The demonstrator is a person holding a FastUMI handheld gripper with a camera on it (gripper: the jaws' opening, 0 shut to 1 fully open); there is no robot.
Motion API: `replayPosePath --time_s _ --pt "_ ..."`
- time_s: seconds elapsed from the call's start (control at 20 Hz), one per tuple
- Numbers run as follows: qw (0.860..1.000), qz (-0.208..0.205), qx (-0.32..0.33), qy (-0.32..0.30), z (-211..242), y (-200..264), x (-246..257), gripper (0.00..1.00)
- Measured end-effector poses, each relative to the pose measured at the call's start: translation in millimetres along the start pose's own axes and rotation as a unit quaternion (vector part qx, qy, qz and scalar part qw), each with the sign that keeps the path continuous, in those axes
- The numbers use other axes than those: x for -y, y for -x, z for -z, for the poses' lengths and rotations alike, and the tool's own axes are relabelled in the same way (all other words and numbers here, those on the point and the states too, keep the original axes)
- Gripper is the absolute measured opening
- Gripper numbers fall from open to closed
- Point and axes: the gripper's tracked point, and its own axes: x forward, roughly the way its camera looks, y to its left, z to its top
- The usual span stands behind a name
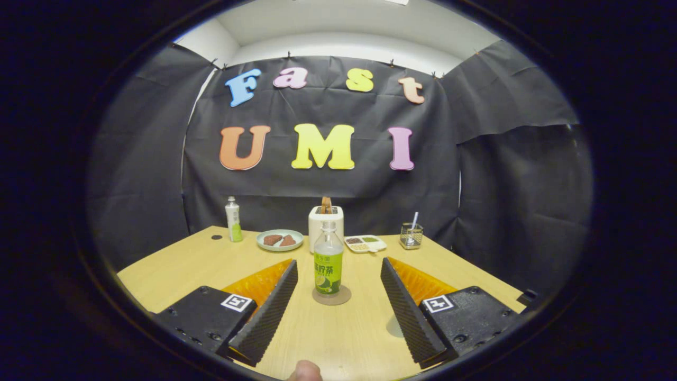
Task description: Take the bottle from table, then pour the juice into the cup, finally place the bottle on the coaster
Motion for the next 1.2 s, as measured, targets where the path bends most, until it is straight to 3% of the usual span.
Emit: replayPosePath --time_s 0.7,1.2 --pt "0.998 -0.047 0.050 -0.012 17.5 78.6 -5.4 1.00" --pt "0.997 -0.055 0.050 -0.023 31.2 83.5 -4.5 1.00"
